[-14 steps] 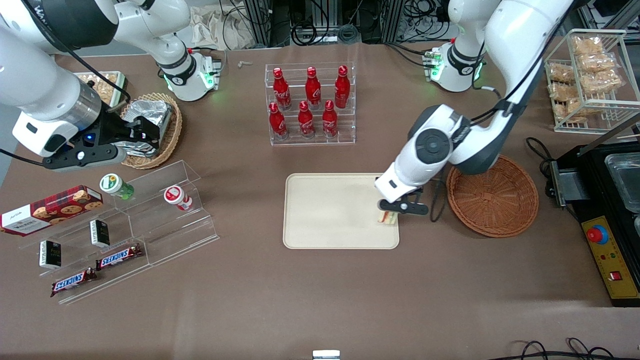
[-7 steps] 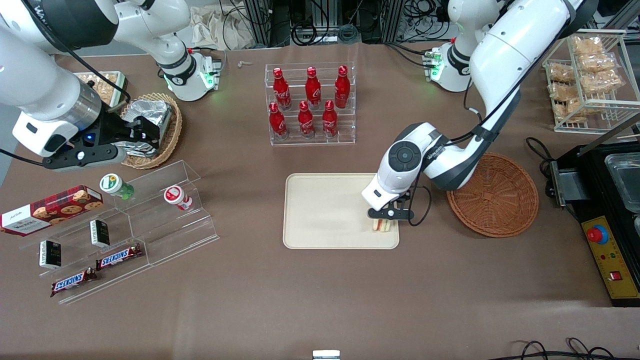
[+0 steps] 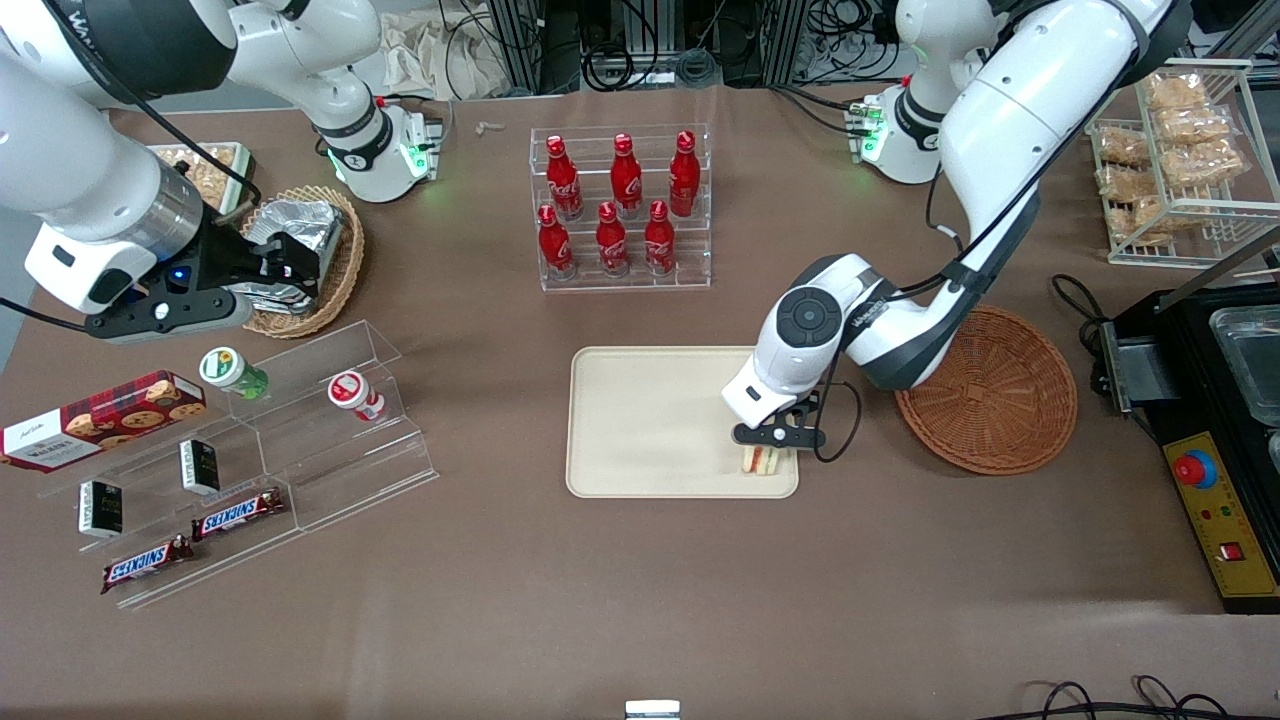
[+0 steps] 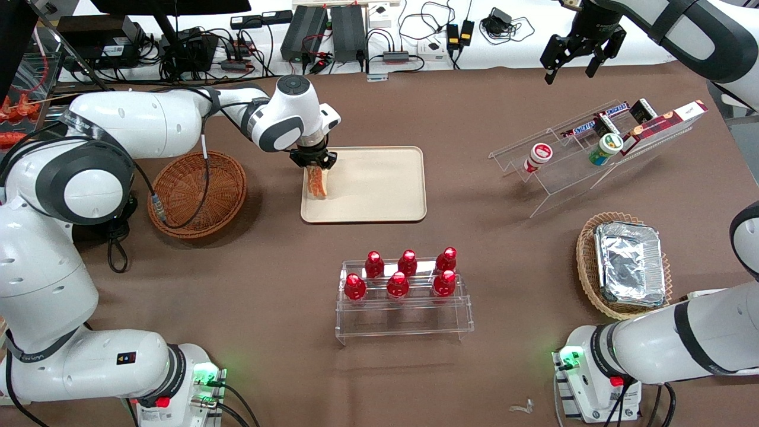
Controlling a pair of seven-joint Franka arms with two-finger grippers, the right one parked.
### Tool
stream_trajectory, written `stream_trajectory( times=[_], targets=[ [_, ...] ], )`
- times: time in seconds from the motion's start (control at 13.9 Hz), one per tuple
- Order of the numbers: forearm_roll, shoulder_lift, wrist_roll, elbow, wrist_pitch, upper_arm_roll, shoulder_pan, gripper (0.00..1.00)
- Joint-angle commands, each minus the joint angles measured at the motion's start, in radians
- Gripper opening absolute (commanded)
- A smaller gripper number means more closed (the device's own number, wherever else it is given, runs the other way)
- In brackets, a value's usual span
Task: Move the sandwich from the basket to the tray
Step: 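Lower the sandwich onto the tray and open the left gripper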
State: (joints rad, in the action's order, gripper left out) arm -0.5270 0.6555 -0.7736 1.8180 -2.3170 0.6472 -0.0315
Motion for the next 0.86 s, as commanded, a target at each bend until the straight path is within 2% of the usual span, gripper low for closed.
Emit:
stream_trajectory(
  times=[0.0,0.14,0.29,0.36,0.79],
  targets=[
    [-0.036,0.027,-0.029,-0.028,-0.012,0.005,-0.004,0.38],
    [-0.036,0.026,-0.03,-0.028,-0.012,0.005,-0.005,0.64],
    [-0.034,0.024,-0.038,-0.028,-0.01,0.005,-0.007,0.95],
    [-0.036,0.024,-0.058,-0.028,-0.01,0.005,-0.007,0.99],
    [-0.019,-0.054,-0.125,-0.037,0.057,0.008,-0.011,1.0]
  ],
)
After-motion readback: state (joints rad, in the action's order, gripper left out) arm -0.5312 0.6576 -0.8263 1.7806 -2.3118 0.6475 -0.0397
